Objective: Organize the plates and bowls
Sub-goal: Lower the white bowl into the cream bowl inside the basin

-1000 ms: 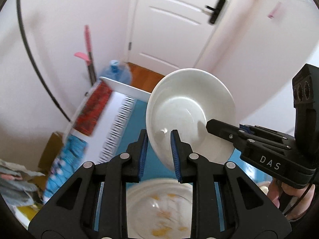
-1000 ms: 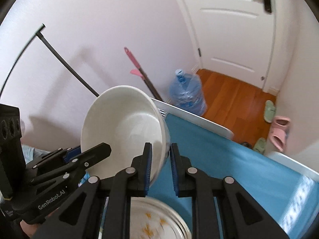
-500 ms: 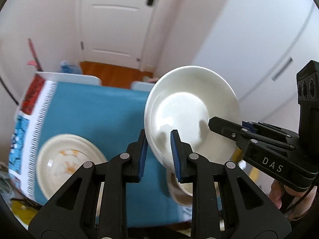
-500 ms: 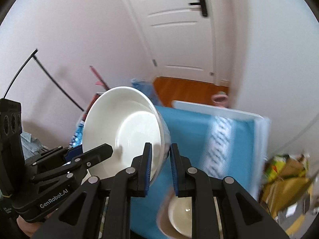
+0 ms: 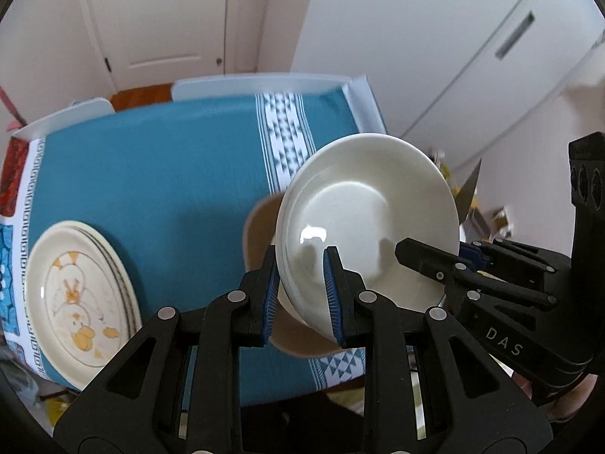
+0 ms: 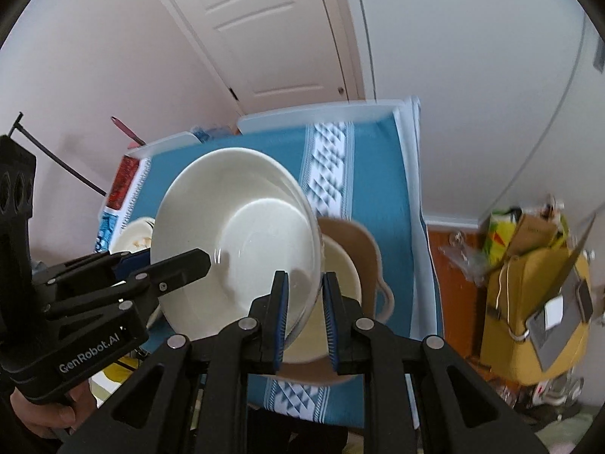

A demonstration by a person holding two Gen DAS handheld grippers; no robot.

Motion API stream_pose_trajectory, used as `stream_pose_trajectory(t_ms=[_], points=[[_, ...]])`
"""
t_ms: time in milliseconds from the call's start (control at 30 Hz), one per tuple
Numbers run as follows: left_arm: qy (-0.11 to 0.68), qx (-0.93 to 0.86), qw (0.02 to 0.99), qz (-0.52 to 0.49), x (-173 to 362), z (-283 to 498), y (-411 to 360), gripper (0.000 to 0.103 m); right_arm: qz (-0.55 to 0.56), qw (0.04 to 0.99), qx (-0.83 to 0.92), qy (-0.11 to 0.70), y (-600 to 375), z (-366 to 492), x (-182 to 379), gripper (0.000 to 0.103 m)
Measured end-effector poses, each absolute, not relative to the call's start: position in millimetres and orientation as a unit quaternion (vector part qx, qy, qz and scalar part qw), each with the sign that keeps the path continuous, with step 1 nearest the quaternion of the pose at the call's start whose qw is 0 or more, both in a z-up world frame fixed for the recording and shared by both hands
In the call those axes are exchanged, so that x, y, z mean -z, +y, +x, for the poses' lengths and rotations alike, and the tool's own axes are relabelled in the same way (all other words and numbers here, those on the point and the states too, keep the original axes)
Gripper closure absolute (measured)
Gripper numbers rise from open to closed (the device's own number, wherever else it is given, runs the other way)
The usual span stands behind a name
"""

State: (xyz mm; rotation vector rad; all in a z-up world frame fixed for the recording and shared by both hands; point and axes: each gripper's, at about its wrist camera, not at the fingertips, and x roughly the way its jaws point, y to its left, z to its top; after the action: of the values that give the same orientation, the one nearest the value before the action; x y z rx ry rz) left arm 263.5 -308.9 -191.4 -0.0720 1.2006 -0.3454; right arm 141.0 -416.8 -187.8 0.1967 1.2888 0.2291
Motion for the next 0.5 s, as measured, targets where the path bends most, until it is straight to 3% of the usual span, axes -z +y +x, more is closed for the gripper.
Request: stream_pose_trajectory(t_ms=[500], points=[[0.596, 0.160, 0.787, 0.034, 234, 267, -322, 0.083, 0.064, 0.784, -0.075, 0.613, -411, 128, 217, 0.086]])
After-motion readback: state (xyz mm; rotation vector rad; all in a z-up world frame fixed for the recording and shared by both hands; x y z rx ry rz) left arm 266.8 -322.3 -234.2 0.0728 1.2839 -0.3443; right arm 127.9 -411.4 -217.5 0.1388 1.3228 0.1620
